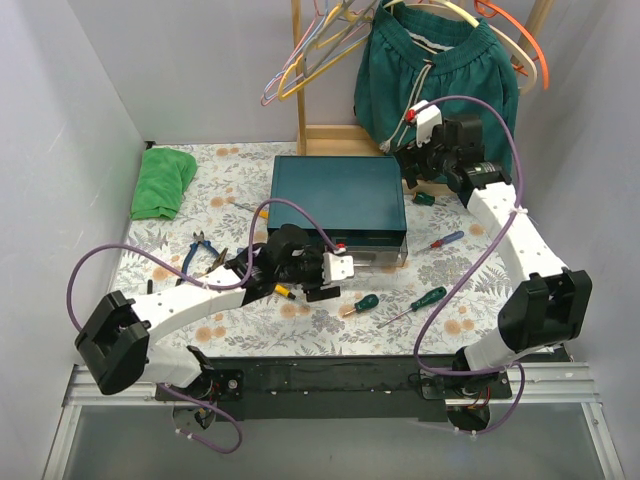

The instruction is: Sort the tools into containers

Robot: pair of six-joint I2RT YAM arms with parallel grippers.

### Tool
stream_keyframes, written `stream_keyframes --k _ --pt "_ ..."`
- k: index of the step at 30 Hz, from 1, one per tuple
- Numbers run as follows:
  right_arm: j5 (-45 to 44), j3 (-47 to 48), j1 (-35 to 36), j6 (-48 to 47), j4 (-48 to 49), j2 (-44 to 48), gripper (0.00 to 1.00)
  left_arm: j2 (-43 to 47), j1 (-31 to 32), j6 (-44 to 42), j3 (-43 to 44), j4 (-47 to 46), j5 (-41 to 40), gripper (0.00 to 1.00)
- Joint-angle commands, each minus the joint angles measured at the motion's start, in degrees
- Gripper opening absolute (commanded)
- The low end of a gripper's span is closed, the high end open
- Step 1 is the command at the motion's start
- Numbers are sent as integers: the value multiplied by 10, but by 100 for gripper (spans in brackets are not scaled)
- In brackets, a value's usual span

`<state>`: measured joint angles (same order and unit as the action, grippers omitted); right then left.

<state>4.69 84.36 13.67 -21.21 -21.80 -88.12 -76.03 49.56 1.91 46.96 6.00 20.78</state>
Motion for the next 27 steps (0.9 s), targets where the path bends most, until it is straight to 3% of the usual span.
stream_keyframes --k 1,11,17,20,22,27 --pt "8 -15 0 -1 19 39 96 32 21 27 -10 107 69 70" --pt "-16 -42 -5 -6 12 66 97 77 35 48 34 165 140 68" --pt "126 -37 -60 -43 -74 66 98 91 28 92 142 159 96 79" --pt "181 -38 -81 -136 -146 55 98 87 -16 144 201 125 77 83" --pt "199 -33 -91 -185 -191 39 98 86 -62 188 235 110 107 85" --pt "199 -19 -104 -240 -246 -3 98 109 -132 257 217 55 100 87"
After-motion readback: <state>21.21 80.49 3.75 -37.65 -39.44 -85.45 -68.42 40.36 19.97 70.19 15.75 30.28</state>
